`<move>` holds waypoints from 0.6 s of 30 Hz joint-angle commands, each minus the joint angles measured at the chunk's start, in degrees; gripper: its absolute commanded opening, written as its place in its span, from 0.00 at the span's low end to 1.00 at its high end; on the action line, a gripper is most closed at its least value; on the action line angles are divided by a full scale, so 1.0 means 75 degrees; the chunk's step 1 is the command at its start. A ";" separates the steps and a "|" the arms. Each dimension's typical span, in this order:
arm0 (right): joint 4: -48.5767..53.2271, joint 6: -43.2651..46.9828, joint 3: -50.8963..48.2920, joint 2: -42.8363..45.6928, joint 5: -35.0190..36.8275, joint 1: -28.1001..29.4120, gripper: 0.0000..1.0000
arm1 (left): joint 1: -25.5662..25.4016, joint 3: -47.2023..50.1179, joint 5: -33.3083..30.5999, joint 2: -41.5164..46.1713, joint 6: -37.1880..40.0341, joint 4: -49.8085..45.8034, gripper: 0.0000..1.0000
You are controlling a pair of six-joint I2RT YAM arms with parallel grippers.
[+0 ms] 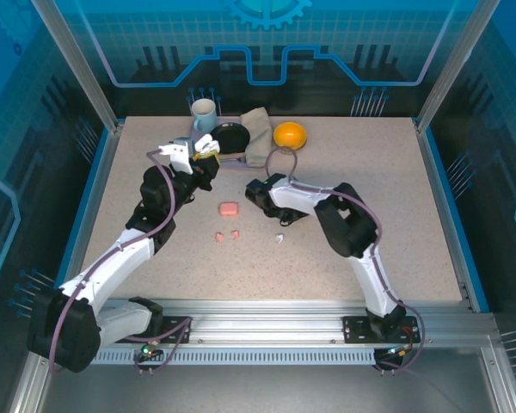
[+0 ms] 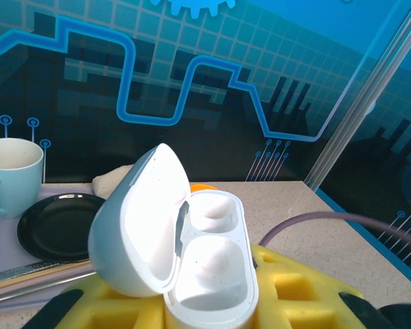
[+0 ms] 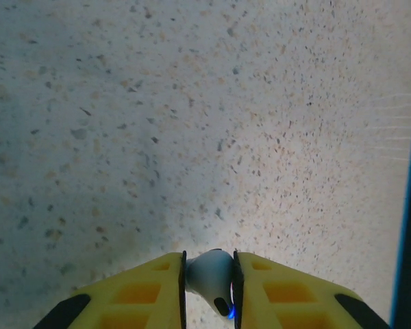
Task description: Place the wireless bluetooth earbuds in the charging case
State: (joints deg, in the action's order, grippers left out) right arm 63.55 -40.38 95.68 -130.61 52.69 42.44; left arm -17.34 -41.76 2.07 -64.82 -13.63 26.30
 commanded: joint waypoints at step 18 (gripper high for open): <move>0.0911 -0.0763 0.1281 0.0568 -0.0389 0.1191 0.53 | 0.0062 -0.0242 0.0204 0.0229 -0.0196 0.0428 0.00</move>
State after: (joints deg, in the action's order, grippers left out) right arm 73.71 -45.04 108.18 -134.41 53.06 54.48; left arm -17.34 -41.76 2.42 -64.20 -13.69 26.94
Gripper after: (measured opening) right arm 0.528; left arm 0.235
